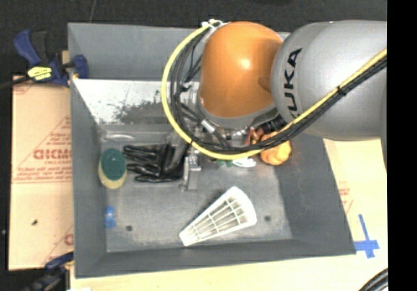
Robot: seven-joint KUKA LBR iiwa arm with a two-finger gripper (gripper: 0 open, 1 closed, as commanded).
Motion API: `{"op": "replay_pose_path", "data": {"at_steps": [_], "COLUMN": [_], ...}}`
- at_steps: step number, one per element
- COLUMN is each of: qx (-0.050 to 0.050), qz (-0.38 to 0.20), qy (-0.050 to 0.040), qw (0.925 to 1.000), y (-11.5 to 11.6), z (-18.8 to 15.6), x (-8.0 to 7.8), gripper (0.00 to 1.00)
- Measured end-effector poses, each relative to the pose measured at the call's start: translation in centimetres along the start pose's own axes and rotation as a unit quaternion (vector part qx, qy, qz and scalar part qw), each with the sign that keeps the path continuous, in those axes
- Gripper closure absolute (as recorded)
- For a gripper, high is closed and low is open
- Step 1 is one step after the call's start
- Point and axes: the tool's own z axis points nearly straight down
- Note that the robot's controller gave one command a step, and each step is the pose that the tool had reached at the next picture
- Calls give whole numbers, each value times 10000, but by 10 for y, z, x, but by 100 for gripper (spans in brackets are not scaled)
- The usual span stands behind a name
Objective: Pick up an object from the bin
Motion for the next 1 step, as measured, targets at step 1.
{"op": "replay_pose_path", "data": {"at_steps": [1], "qx": [-5], "qz": [25], "qy": [-41], "qw": [10000], "y": [-1], "z": [-5], "x": [-2], "gripper": [0]}}
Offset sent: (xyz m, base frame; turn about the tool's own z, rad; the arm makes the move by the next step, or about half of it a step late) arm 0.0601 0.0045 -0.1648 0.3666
